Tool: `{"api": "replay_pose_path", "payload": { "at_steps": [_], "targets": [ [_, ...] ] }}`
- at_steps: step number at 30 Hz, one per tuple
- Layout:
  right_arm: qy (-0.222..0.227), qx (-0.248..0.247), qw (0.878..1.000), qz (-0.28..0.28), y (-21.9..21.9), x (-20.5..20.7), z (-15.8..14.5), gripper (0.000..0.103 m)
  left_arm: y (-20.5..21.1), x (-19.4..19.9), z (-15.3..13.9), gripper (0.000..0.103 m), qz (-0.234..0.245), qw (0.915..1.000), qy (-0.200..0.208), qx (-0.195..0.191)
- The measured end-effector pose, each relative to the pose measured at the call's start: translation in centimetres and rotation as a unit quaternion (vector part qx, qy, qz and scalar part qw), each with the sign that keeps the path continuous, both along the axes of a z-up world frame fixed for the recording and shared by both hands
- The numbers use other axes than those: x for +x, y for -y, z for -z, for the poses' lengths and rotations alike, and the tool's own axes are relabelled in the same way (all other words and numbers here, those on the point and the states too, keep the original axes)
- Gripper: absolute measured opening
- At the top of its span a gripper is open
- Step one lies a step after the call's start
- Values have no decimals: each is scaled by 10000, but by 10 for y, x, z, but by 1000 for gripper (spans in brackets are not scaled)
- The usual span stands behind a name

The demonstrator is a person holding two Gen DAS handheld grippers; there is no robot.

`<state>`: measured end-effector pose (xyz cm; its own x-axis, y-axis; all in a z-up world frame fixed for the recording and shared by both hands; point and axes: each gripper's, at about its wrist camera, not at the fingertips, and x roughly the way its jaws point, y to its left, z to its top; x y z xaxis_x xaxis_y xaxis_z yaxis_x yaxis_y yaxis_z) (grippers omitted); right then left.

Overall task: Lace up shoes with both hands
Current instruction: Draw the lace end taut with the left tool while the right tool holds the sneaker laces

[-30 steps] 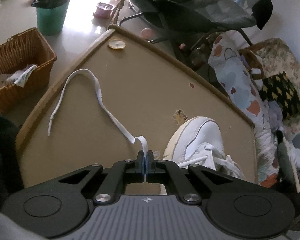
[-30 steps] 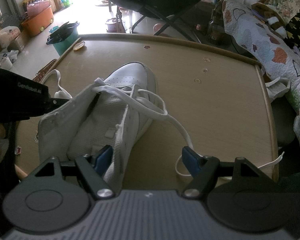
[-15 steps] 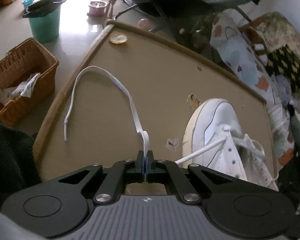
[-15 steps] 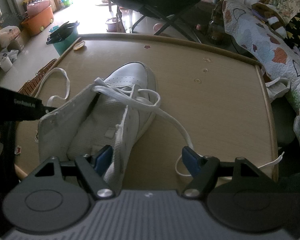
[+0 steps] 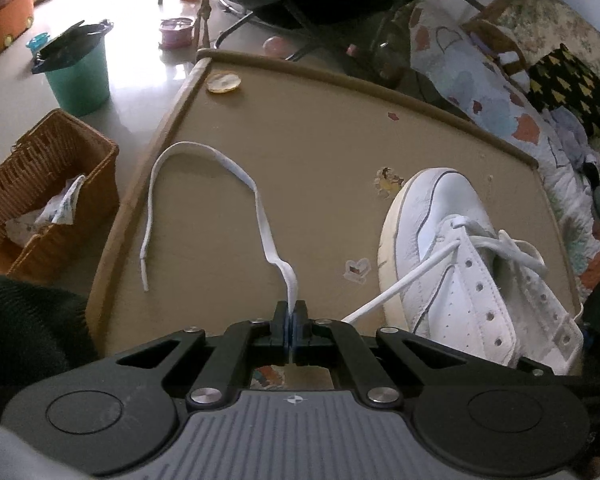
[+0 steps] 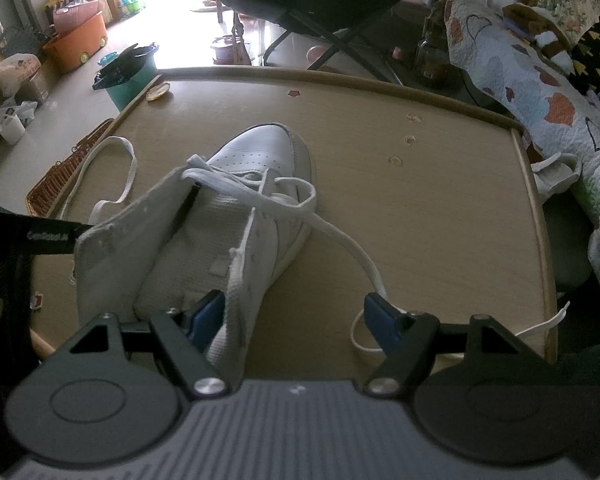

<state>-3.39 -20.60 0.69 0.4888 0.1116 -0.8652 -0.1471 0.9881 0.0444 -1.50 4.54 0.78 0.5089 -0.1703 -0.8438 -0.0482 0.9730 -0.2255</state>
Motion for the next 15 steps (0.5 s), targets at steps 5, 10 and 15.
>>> {"api": "replay_pose_path", "payload": {
  "at_steps": [5,10,15],
  "targets": [
    [42,-75,10000,-36,-2,-1,-1,75,-3,-7,-2,2,-23,9999,16,122],
    [213,-73,9997,-138,-6,-4,-7,66,-10,-11,-2,2,-156,9999,27,13],
    [507,9,9987,-2,-4,-3,-18,58,-9,-13,0,2,-155,9999,55,8]
  ]
}}
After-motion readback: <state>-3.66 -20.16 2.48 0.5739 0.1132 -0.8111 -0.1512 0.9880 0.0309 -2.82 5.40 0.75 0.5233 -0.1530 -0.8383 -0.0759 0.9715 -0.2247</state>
